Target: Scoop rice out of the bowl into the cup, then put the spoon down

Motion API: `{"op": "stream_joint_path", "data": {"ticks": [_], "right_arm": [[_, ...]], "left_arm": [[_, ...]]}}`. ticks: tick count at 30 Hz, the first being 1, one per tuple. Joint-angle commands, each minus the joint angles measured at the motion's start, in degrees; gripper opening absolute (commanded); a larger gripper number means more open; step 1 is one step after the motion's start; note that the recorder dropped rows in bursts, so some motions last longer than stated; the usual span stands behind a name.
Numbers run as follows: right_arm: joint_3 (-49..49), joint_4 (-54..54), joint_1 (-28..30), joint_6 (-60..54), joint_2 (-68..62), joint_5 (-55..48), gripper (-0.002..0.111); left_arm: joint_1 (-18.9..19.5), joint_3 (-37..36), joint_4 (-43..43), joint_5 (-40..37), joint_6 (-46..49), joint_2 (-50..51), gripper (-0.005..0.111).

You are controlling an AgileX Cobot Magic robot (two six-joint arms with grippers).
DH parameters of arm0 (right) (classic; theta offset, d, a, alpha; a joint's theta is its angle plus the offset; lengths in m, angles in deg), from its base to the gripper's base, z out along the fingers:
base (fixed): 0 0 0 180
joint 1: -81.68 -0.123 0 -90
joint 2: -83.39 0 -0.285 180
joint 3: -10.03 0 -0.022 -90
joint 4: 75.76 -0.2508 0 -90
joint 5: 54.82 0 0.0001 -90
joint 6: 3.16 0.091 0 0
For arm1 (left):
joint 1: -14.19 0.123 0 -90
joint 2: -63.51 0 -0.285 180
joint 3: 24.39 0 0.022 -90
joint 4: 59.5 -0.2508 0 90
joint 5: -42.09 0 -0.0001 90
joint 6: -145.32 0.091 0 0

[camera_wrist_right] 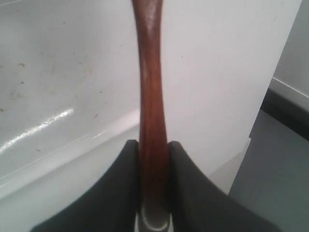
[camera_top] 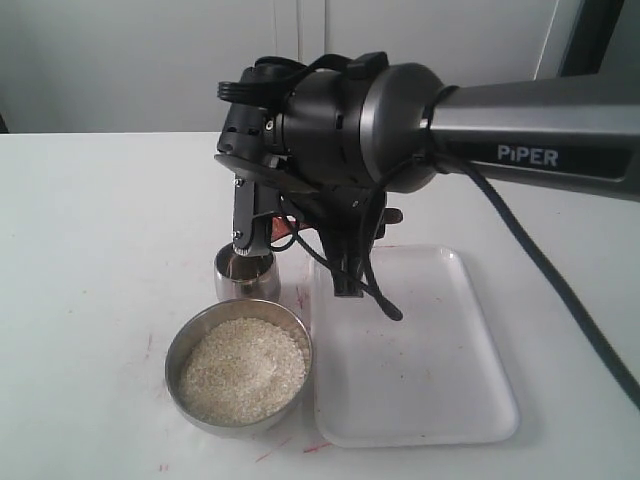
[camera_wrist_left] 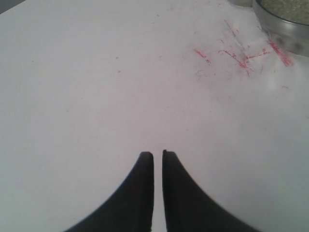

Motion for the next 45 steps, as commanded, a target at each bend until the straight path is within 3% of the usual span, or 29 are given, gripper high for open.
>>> {"op": "stream_joint_path", "data": {"ticks": [1,17,29,45], "right_arm": [[-0.35,1.13,0.07,-1.59,0.04,-0.25,0.000],[-0.35,9.24,-0.05,-4.02,-4.19,-0.25,0.000],[-0.35,20.10,-5.14,-3.78,-4.19,0.00,0.000],[-0.10,29.28,-5.53,-2.04,-4.19,-0.25,0.000]], "left_arm": [[-0.30,-0.47,0.32,-2.97,-0.19,0.00,0.014],[-0.30,-0.47,0.32,-2.97,-0.19,0.00,0.014],[-0.30,-0.47,0.32,-2.97,-0.19,0.00,0.014],[-0.30,-0.47,0.32,-2.97,-0.19,0.00,0.014]]}}
